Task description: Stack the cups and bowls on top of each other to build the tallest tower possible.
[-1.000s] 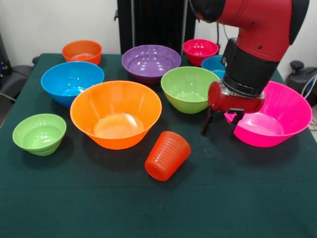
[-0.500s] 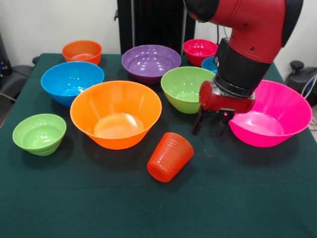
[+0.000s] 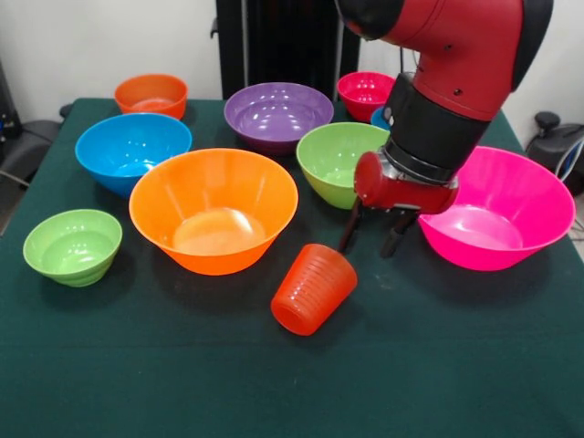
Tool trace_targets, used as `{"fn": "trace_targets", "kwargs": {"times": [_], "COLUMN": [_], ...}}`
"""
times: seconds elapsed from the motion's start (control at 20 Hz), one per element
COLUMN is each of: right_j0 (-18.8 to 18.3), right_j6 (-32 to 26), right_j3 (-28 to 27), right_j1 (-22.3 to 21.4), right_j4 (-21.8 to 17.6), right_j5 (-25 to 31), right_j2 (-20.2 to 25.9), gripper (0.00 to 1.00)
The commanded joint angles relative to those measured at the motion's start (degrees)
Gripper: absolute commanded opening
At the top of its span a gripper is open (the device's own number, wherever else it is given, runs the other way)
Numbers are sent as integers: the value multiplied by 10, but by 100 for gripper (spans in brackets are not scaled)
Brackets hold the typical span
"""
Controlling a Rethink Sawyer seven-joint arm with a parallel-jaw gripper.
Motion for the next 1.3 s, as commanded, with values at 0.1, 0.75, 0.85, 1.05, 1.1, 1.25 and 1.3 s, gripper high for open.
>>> {"fn": "trace_targets", "kwargs": {"times": [0.1, 0.75, 0.85, 1.05, 1.1, 1.25, 1.3], "right_j0": [4, 9, 8, 7, 8, 10, 10], "right_j6": [-68, -58, -50, -53, -53, -53, -53], "right_j3": [-23, -41, -40, -42, -40, -42, -46], "right_j1": [35, 52, 52, 52, 52, 54, 57], "right_j4": [-66, -96, -91, -85, -85, -89, -91], "right_j5": [21, 35, 42, 60, 59, 57, 53], "right_j2": [29, 22, 23, 26, 26, 26, 27], "gripper": [100, 100, 100, 100, 100, 100, 100]}}
